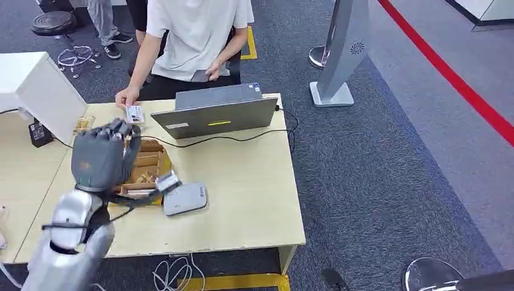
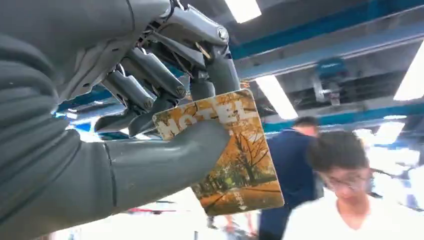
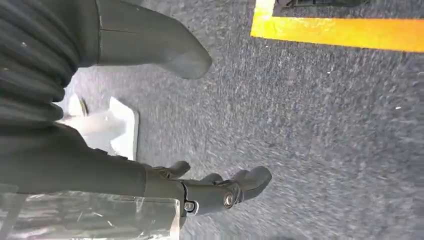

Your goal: Pass the card to the sensor for recognition and then transmit it.

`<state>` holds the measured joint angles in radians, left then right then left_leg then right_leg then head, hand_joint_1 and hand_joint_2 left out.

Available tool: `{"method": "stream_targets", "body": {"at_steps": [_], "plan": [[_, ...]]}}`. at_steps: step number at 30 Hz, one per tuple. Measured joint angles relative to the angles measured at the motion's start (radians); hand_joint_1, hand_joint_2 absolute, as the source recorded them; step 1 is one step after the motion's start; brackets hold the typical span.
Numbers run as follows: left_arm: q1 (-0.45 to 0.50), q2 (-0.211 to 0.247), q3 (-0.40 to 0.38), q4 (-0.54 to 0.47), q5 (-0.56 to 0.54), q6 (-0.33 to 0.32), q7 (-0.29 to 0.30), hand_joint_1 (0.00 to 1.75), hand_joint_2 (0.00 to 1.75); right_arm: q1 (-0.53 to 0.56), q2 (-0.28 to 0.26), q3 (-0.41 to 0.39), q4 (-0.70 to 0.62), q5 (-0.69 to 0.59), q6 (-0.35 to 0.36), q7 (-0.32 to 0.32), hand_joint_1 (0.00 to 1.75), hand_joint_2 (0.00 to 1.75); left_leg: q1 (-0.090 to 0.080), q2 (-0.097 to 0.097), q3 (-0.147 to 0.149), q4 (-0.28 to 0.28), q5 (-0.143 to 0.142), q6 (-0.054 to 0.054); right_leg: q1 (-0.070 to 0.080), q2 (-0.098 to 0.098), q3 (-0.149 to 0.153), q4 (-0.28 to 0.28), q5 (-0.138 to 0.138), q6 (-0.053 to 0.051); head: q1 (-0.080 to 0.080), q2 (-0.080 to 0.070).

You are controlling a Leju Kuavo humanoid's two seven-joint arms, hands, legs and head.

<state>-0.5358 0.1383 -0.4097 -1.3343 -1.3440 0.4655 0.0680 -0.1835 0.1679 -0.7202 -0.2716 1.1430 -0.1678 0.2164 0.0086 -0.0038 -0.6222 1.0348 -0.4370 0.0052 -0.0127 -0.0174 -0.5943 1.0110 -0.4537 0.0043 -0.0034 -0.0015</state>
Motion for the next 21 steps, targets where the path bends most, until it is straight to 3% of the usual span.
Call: {"method": "stream_targets", "body": {"at_steps": [4, 9, 16, 21], "plan": [[-0.310, -0.116, 0.000, 0.424, -0.056, 0.103, 0.059, 1.75, 1.75, -0.067, 0.017, 0.051, 0.003, 0.047, 0.032, 0.045, 0.00, 1.75, -0.001, 0.008, -0.005, 0.000, 0.005, 0.000, 0.000, 0.007, -0.007, 0.000, 0.010, 0.001, 0.001, 0.000], [-0.465, -0.183, 0.000, 0.728, -0.142, 0.122, 0.145, 1.75, 1.75, -0.101, 0.040, 0.099, 0.011, 0.076, 0.050, 0.066, 0.00, 1.75, -0.001, 0.009, -0.005, 0.001, 0.006, 0.001, 0.000, 0.010, -0.008, 0.000, 0.011, 0.001, 0.001, 0.000], [-0.523, -0.211, 0.000, 0.900, -0.167, 0.117, 0.170, 1.75, 1.75, -0.115, 0.050, 0.126, 0.019, 0.077, 0.058, 0.069, 0.00, 1.75, 0.000, 0.009, -0.006, 0.000, 0.006, 0.001, 0.000, 0.010, -0.009, 0.000, 0.010, 0.001, 0.000, 0.000], [-0.547, -0.226, 0.000, 0.954, -0.188, 0.052, 0.218, 1.75, 1.75, -0.115, 0.055, 0.148, 0.024, 0.094, 0.074, 0.088, 0.00, 1.75, 0.000, 0.009, -0.007, 0.000, 0.006, 0.001, 0.000, 0.010, -0.010, 0.000, 0.010, 0.001, 0.000, 0.000]]}}
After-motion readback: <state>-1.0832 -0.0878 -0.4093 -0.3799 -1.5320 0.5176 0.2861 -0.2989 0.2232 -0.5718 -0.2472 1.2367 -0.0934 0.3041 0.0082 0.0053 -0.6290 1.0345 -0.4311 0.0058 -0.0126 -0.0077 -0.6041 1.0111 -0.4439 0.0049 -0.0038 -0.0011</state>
